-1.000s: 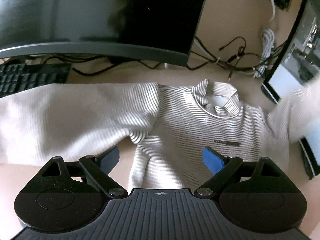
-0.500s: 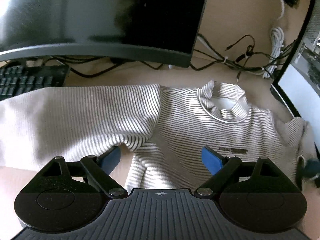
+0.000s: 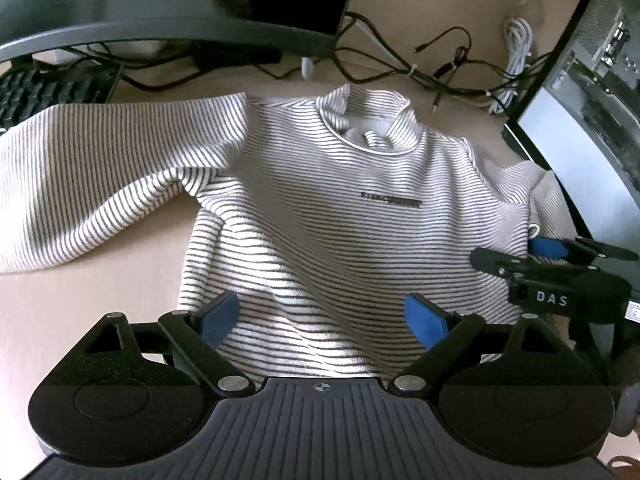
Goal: Fold clothes
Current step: 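Lower the shirt flat and open both grippers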
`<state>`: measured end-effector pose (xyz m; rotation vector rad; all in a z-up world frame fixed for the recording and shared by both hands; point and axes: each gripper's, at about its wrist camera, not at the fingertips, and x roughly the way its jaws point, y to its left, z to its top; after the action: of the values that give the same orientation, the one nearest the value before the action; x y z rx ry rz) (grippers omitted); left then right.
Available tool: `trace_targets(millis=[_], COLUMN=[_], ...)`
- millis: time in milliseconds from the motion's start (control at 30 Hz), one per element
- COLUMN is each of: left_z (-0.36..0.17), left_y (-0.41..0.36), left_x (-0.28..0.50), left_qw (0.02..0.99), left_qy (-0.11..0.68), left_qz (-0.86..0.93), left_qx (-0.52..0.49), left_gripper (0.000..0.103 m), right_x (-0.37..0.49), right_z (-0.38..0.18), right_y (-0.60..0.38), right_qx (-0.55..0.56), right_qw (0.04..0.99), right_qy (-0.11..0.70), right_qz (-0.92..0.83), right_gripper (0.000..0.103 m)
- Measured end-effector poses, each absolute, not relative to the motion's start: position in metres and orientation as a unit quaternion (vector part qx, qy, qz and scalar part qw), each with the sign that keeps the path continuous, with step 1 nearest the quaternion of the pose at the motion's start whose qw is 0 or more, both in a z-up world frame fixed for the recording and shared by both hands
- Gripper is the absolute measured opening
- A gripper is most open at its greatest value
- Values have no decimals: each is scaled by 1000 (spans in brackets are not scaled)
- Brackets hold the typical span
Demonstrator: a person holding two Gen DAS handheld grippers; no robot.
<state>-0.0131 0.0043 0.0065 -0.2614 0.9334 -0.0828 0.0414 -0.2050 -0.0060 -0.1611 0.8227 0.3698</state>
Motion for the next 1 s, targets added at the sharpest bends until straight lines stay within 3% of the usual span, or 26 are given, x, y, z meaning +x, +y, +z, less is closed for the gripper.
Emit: trace_targets(millis=[333, 667, 1000], left_z=[17, 5, 0], left_y=[10, 4, -7], left_x=[-31, -82, -91], left_qw=[884, 879, 892], left_qy=[446, 452, 430], left_qz=[-60, -123, -117], left_qx=[-128, -88, -72], left_gripper=[95, 100, 103], right_x=[11, -83, -102], right_z=[-1, -3, -13], right_y=[-220, -221, -219], right_qx=[-64, -5, -3], right_qw=[903, 899, 901], right_qy=[396, 415, 416], right_qz=[154, 139, 121], right_gripper=[77, 102, 103])
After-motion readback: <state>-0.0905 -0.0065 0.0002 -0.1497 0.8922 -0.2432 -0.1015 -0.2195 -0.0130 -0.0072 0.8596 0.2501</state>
